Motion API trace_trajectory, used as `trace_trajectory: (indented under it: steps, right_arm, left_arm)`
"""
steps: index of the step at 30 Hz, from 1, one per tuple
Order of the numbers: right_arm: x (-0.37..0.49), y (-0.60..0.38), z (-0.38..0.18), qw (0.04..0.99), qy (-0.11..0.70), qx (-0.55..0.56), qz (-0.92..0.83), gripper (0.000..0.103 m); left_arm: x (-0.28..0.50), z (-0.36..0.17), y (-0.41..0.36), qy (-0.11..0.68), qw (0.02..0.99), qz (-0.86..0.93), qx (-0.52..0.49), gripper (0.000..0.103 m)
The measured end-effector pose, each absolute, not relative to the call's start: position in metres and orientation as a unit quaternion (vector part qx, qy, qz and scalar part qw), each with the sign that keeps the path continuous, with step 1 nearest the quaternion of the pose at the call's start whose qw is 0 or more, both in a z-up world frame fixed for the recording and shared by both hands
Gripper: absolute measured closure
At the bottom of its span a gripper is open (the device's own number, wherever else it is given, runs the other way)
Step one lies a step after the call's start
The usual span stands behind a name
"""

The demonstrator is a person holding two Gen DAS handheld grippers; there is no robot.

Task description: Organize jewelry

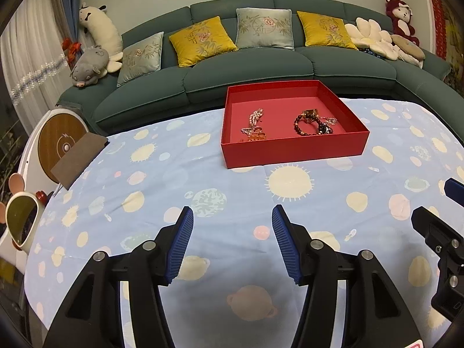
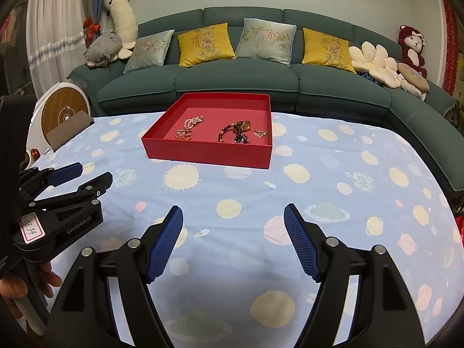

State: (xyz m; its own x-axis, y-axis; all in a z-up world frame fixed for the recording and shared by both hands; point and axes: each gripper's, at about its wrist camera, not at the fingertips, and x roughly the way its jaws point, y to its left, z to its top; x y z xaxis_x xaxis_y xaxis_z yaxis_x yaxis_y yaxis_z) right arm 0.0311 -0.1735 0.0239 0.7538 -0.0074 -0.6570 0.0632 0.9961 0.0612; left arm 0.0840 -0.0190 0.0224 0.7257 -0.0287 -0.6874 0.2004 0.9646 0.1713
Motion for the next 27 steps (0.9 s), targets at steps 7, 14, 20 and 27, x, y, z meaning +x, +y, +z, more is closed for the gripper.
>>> trace_trajectory:
  steps: [7,14,20,27]
  right_arm:
    - [0.036,-0.166,0.016,0.932,0.361,0.036,-0.012,0.031]
    - [0.036,-0.164,0.017,0.933,0.359,0.039,-0.012,0.03]
    - [0.038,-0.165,0.013,0.931,0.362,0.039,-0.017,0.03]
    - [0.04,-0.16,0.012,0.932,0.361,0.035,-0.015,0.029]
  left_arm:
    - [0.084,0.014,-0.022,0.368,0.921,-0.059,0.114,0.043]
    - [0.084,0.011,-0.022,0.368,0.922,-0.049,0.112,0.04]
    - [0.084,0.01,-0.02,0.373,0.921,-0.049,0.101,0.039]
    - [0.082,0.012,-0.023,0.367,0.924,-0.053,0.092,0.035]
